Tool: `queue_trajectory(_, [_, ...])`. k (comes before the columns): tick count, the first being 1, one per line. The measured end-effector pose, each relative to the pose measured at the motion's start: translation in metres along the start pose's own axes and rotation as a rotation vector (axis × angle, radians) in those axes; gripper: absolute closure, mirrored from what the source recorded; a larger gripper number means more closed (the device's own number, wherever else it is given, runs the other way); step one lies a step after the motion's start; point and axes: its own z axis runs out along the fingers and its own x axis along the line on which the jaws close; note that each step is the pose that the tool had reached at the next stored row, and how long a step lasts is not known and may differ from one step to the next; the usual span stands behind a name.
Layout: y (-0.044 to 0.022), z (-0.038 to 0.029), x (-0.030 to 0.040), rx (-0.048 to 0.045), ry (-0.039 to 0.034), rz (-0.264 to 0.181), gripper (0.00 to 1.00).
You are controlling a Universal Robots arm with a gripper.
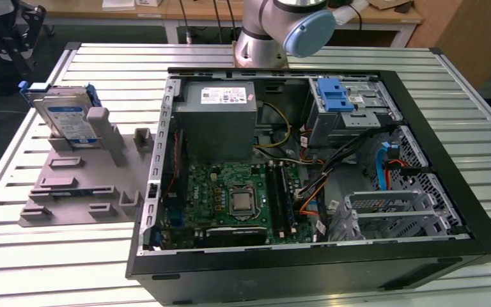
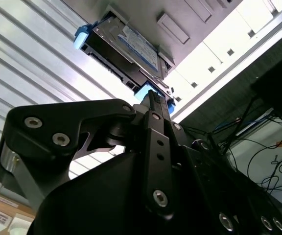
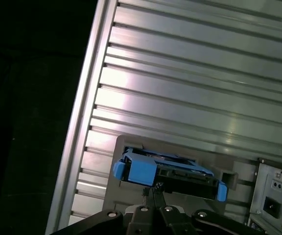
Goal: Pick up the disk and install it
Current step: 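Pick up the disk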
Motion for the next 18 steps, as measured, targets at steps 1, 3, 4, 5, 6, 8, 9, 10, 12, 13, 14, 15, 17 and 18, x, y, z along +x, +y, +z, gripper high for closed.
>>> queue_trajectory(1, [0.0, 0.0, 0.0, -0.0001, 0.0004, -0.008, 0.89])
queue_trajectory(3, [0.0, 0.0, 0.0, -0.0004, 0.001, -0.023, 0.89])
queue_trajectory(4, [0.0, 0.0, 0.0, -0.0005, 0.0013, -0.031, 0.89])
queue_trajectory(5, [0.0, 0.0, 0.0, -0.0006, 0.0018, -0.04, 0.89])
queue_trajectory(6, [0.0, 0.0, 0.0, -0.0008, 0.0021, -0.049, 0.89])
queue_trajectory(8, [0.0, 0.0, 0.0, -0.0011, 0.0028, -0.066, 0.89])
queue_trajectory(9, [0.0, 0.0, 0.0, -0.0012, 0.0033, -0.075, 0.89])
queue_trajectory(10, [0.0, 0.0, 0.0, -0.0013, 0.0037, -0.084, 0.89])
queue_trajectory(12, [0.0, 0.0, 0.0, -0.0016, 0.0045, -0.103, 0.89])
queue_trajectory(13, [0.0, 0.0, 0.0, -0.0018, 0.0048, -0.111, 0.89])
queue_trajectory(14, [0.0, 0.0, 0.0, -0.0019, 0.0053, -0.12, 0.89])
queue_trajectory(15, [0.0, 0.0, 0.0, -0.0021, 0.0056, -0.129, 0.89])
queue_trajectory(17, [0.0, 0.0, 0.0, -0.0023, 0.0064, -0.146, 0.89])
queue_trajectory(18, [0.0, 0.0, 0.0, -0.0025, 0.0067, -0.155, 0.89])
